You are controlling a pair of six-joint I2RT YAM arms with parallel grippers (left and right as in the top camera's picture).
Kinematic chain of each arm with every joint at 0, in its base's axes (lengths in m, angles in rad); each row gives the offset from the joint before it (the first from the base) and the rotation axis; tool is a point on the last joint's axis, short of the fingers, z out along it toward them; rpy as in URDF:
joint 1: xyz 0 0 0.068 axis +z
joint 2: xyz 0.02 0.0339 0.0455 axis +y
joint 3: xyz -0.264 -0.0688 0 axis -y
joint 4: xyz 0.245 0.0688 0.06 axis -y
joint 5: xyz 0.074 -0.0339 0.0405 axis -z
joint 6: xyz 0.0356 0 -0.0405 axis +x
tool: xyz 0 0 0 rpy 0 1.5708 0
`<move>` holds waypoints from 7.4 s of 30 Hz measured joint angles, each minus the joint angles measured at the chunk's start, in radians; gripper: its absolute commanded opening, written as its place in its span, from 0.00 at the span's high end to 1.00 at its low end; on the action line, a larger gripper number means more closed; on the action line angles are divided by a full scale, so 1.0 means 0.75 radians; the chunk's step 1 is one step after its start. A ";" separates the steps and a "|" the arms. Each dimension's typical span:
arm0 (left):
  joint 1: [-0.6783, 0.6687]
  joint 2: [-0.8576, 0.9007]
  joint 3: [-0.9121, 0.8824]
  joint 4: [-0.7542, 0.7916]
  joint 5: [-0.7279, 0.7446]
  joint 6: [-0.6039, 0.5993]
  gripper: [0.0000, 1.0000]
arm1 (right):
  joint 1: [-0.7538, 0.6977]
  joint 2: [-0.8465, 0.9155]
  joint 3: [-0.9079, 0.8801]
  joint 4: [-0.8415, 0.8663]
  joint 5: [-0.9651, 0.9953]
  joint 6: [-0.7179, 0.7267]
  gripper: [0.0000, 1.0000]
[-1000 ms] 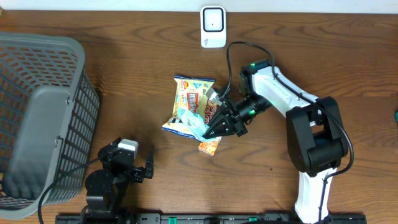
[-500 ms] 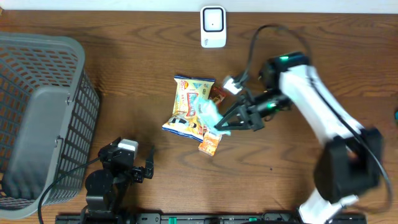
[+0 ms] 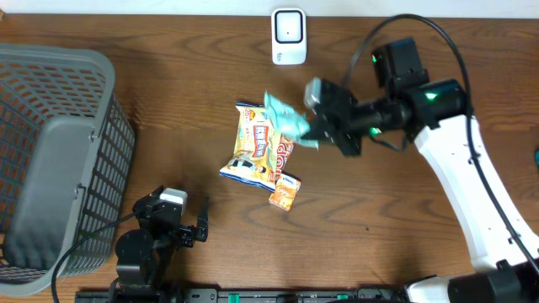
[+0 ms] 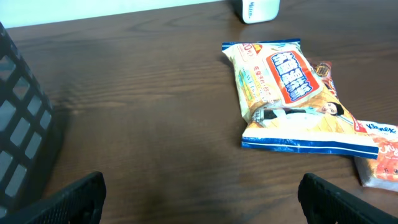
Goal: Scan the item barcode
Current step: 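Carry wipes pack to white scanner and hold it in front, then move wipes pack to right edge and release it, then reach right gripper to orange tissue pack and grasp it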
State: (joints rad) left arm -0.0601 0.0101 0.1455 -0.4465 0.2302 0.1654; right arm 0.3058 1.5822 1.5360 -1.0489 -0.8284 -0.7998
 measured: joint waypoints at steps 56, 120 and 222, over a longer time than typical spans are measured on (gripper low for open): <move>0.000 0.000 0.000 0.001 -0.001 0.000 0.02 | 0.033 1.153 0.907 0.493 1.394 0.473 0.99; 0.000 0.000 0.000 0.001 -0.001 0.000 0.02 | -0.519 0.420 0.518 0.062 1.390 1.389 0.99; 0.000 0.000 0.000 0.001 -0.001 0.000 0.01 | 0.317 0.635 -0.125 0.080 0.435 0.264 0.30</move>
State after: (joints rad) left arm -0.0601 0.0101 0.1455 -0.4461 0.2298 0.1654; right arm 0.5438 2.0586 1.4425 -0.9886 -0.5018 -0.6014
